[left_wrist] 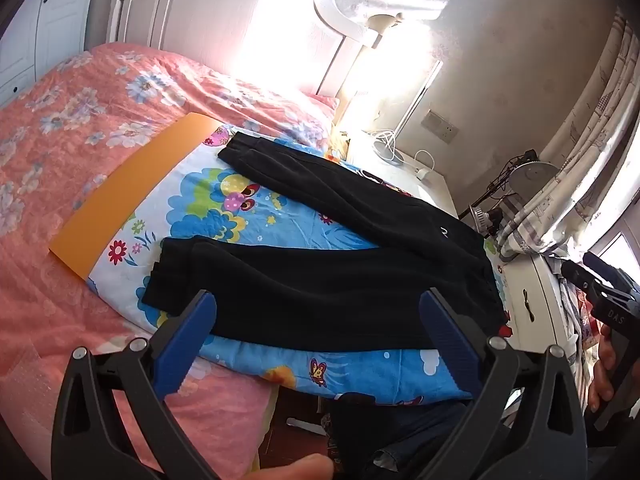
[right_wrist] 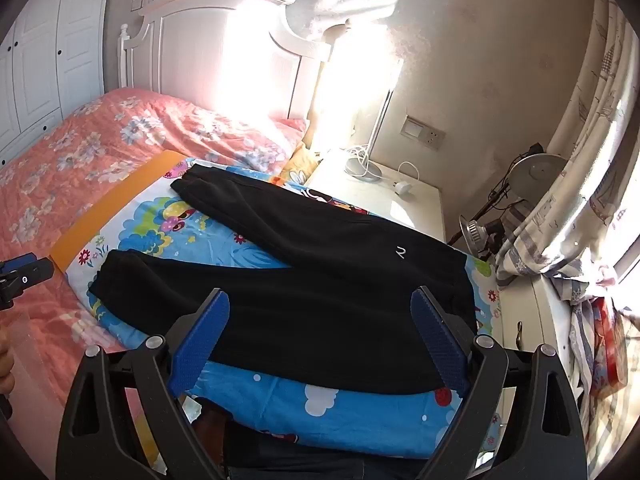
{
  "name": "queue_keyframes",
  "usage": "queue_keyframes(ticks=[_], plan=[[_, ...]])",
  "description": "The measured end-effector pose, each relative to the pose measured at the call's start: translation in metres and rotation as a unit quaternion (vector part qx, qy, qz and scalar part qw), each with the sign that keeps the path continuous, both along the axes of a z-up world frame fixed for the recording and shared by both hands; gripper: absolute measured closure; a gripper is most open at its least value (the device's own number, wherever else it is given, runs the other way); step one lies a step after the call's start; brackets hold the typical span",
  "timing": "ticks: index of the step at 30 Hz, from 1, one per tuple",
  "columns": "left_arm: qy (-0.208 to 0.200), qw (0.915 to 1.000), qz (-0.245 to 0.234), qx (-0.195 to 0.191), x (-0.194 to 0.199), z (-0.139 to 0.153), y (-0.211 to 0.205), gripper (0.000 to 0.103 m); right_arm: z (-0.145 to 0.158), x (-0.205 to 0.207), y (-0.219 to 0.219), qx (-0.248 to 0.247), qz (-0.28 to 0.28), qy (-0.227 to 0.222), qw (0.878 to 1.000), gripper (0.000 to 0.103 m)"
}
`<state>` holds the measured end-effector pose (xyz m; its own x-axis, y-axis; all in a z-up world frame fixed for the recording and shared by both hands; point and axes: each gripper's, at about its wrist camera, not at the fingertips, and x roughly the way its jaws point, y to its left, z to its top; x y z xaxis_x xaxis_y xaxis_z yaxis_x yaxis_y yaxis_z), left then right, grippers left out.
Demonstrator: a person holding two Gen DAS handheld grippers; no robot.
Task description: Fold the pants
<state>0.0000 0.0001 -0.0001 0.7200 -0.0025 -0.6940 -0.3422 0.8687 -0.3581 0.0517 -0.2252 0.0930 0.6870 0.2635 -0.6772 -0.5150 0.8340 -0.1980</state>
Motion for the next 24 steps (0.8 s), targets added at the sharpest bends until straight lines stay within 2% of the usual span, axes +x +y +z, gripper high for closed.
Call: queue_keyframes(ticks=[17,24], plan=[[-0.001,0.9999,-0.001,-0.011,0.006,0.0,0.0,0.002,-0.003,-0.001,0.005,-0.006,0.0,-0.009,1.0,0.015],[-0.008,0.9999,-0.008,-0.01,0.006,0.008,-0.002,0.002,0.002,-0.001,-0.001,-0.006,-0.001,-0.009,1.0,0.015]])
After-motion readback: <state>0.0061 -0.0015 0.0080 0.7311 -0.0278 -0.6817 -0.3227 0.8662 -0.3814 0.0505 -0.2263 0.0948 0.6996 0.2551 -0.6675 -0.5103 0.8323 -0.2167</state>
